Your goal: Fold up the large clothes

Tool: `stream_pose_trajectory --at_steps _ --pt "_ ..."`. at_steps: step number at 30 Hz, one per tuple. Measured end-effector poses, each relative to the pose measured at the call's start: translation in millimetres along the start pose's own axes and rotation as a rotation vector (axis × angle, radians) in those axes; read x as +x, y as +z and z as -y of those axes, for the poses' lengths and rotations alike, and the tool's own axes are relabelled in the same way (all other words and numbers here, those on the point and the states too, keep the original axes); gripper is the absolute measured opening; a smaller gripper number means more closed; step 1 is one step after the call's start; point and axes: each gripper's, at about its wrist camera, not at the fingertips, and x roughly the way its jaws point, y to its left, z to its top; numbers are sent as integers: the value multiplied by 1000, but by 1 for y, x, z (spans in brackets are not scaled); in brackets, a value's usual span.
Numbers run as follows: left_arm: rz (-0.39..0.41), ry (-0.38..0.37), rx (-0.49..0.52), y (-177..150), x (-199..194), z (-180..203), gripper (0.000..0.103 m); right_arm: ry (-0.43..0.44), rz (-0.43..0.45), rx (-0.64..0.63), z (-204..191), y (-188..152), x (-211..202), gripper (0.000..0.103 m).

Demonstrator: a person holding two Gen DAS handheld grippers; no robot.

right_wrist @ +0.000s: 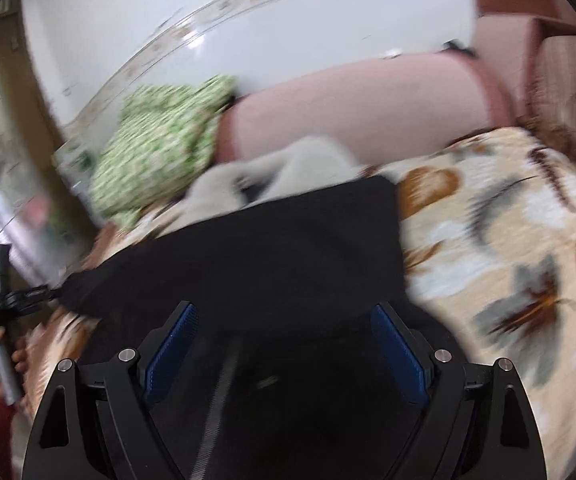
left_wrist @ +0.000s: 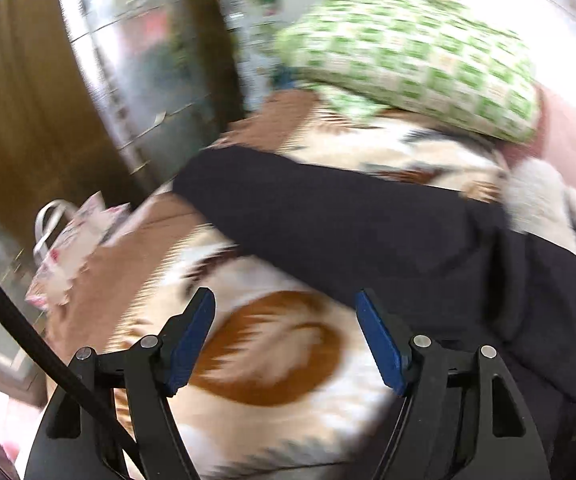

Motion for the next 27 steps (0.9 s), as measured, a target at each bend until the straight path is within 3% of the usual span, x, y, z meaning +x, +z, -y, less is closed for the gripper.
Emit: stream_pose_trajectory --at_steps 4,6,10,12,14,19,24,27 --pt "-6 10 -85 0 8 -55 72 -19 -51 -88 -42 6 28 91" --pt "-16 -4 -118 1 15 -71 72 -49 -113 -110 -54 19 63 91" --pt "-66 -63 -209 6 40 -97 72 -173 -209 -88 -41 31 129 86" --pt "-91 -96 -261 11 58 -109 72 -240 -290 -51 -19 26 161 86" --pt "-111 -110 -307 16 76 -118 72 -268 -317 -17 1 19 173 86" --pt "-167 -153 -425 29 122 -134 72 -258 -261 -14 3 15 150 86" --pt "-212 -248 -505 48 166 -136 72 -102 -206 58 5 -5 94 86" --pt "-251 -320 -591 53 194 -138 72 -81 -195 81 10 -24 78 86"
